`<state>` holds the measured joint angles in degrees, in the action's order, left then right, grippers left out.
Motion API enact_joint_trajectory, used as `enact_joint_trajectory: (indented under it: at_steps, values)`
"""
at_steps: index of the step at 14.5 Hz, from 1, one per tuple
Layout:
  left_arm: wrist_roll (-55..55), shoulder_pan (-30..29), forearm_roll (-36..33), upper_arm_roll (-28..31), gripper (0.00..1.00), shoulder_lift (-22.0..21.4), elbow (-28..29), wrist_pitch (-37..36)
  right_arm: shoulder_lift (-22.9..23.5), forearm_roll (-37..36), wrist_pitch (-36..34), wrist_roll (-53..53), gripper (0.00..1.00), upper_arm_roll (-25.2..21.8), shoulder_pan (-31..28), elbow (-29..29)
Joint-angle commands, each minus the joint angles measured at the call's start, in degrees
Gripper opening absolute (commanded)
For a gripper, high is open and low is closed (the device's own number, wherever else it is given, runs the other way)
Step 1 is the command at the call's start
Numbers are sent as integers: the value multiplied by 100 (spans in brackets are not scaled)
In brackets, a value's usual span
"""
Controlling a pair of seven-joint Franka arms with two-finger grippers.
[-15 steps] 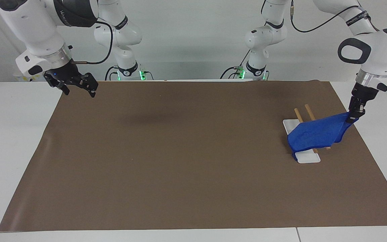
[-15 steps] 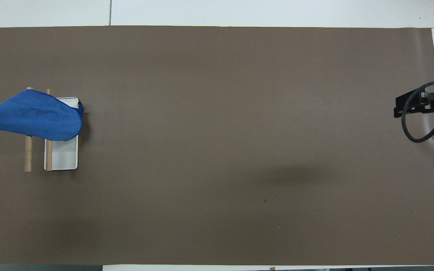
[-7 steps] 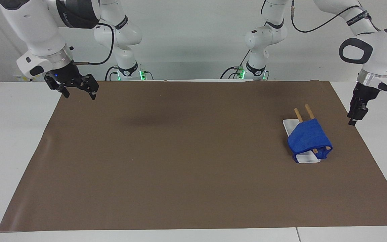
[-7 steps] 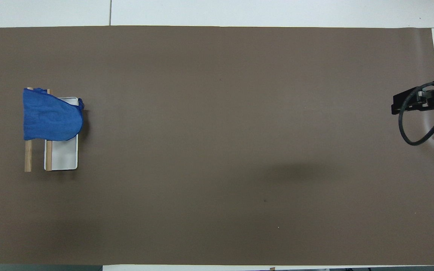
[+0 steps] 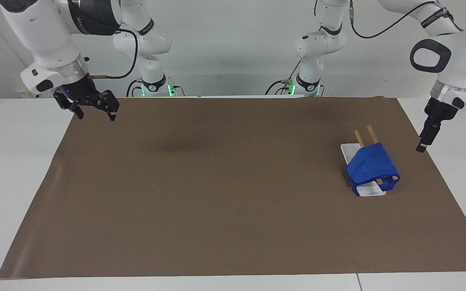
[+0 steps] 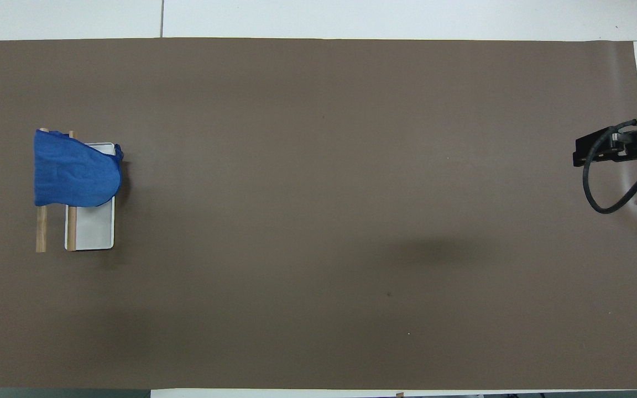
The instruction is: Right arm passes towel to left arm to hang
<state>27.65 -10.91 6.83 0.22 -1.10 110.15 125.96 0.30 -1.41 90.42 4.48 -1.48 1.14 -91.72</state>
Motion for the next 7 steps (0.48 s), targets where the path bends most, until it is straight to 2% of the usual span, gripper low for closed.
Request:
enact_joint_trajectory:
  at_steps: [1,4,7]
  values:
    - [-216,535,-146,48,100,233,-503,-431,-144,-105,72,-97,100,52,-44,-153]
    - [-479,1045,-146,31,100,206,-573,-782,-144,-96,124,-96,100,52,-53,-162]
    - [-979,1318,-146,22,100,198,-854,-1537,-153,-96,124,-96,100,52,-53,-179]
